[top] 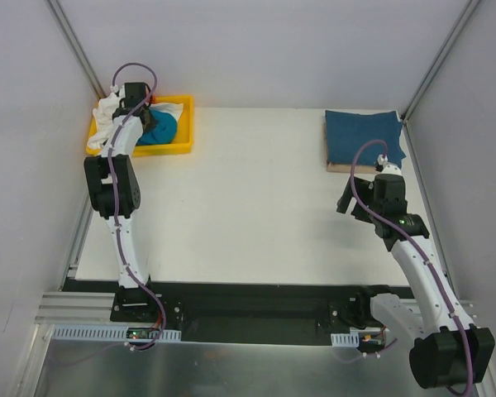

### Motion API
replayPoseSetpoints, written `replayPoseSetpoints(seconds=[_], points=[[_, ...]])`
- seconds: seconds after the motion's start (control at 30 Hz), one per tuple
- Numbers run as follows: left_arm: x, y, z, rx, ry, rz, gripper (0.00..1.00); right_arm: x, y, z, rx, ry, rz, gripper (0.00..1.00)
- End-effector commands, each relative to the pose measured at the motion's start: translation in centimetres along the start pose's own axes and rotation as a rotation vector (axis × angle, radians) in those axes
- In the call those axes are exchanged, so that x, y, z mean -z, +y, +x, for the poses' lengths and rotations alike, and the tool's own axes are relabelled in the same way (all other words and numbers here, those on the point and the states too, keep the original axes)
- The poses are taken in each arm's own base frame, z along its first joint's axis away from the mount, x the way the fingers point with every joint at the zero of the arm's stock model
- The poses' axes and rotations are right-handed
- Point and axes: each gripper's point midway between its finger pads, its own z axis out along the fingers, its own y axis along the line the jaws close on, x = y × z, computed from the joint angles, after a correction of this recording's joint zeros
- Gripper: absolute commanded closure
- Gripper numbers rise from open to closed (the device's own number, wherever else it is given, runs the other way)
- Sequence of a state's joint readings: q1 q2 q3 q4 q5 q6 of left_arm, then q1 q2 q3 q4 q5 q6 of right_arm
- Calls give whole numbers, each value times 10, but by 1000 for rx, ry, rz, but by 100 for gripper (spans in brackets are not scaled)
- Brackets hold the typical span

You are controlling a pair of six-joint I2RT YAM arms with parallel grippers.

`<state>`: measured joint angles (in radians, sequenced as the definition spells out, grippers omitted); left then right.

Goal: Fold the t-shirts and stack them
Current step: Grab crumpled tshirt from bin with the left arm, then move the tshirt to the center of the board

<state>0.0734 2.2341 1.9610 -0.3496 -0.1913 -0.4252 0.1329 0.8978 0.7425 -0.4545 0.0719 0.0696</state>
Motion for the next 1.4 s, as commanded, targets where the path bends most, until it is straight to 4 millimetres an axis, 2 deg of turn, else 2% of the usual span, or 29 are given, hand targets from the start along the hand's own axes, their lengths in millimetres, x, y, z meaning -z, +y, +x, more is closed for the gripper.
replayPoseSetpoints(seconds=[0.0, 0.07, 0.1, 0.13, 0.17, 0.27, 0.37, 0.47, 0.5, 0.57, 0.6, 0.7, 0.77, 0.83, 0.87, 0.93, 0.97, 1.0, 1.03, 1.07, 1.1, 1.17, 1.23, 1.37], points=[[108, -33, -111, 71, -266, 144, 100, 7, 6, -20, 1, -47, -17, 3], [132, -39, -130, 68, -316, 181, 100, 5, 7, -18, 3, -37, -21, 3], [135, -39, -129, 94, -322, 203, 100, 5, 8, -18, 0, -38, -27, 3], [139, -52, -129, 88, -319, 275, 100, 4, 9, -19, 0, -37, -34, 3], [141, -57, -129, 76, -309, 301, 100, 4, 10, -19, 0, -36, -37, 3], [164, -81, -128, 135, -281, 426, 100, 3, 11, -19, 0, -30, -41, 3], [187, -94, -143, 125, -343, 451, 100, 5, 11, -20, 2, -30, -44, 3], [220, -107, -159, 100, -409, 489, 100, 6, 12, -20, 2, -36, -47, 3], [239, -108, -173, 108, -463, 495, 100, 6, 12, -19, 4, -36, -50, 3], [263, -115, -184, 95, -508, 525, 100, 5, 12, -19, 3, -36, -50, 3], [285, -113, -198, 90, -564, 536, 100, 6, 14, -20, -1, -37, -57, 3], [325, -112, -211, 86, -626, 583, 100, 4, 17, -19, -5, -38, -76, 3], [364, -132, -205, 54, -644, 684, 100, 2, 17, -18, -6, -36, -77, 3], [388, -140, -200, 8, -666, 732, 100, 2, 17, -18, -12, -38, -77, 3], [417, -150, -193, -17, -688, 778, 100, 2, 17, -18, -14, -39, -78, 3], [438, -157, -182, -86, -719, 791, 100, 1, 17, -16, -20, -40, -80, 3], [462, -161, -175, -109, -740, 829, 100, 1, 17, -16, -20, -43, -80, 3], [474, -174, -160, -154, -731, 875, 100, 1, 17, -16, -23, -43, -78, 3], [486, -179, -152, -174, -728, 915, 100, 1, 17, -16, -22, -43, -80, 3], [507, -180, -144, -191, -730, 971, 100, 2, 17, -17, -25, -46, -81, 3], [515, -191, -126, -208, -698, 1016, 100, 2, 16, -15, -25, -41, -76, 3], [534, -193, -112, -219, -685, 1067, 100, 3, 14, -16, -28, -46, -63, 3], [546, -206, -89, -234, -639, 1137, 100, 4, 13, -15, -31, -46, -57, 3], [557, -227, -47, -275, -534, 1240, 100, 8, 11, -14, -33, -53, -56, 3]])
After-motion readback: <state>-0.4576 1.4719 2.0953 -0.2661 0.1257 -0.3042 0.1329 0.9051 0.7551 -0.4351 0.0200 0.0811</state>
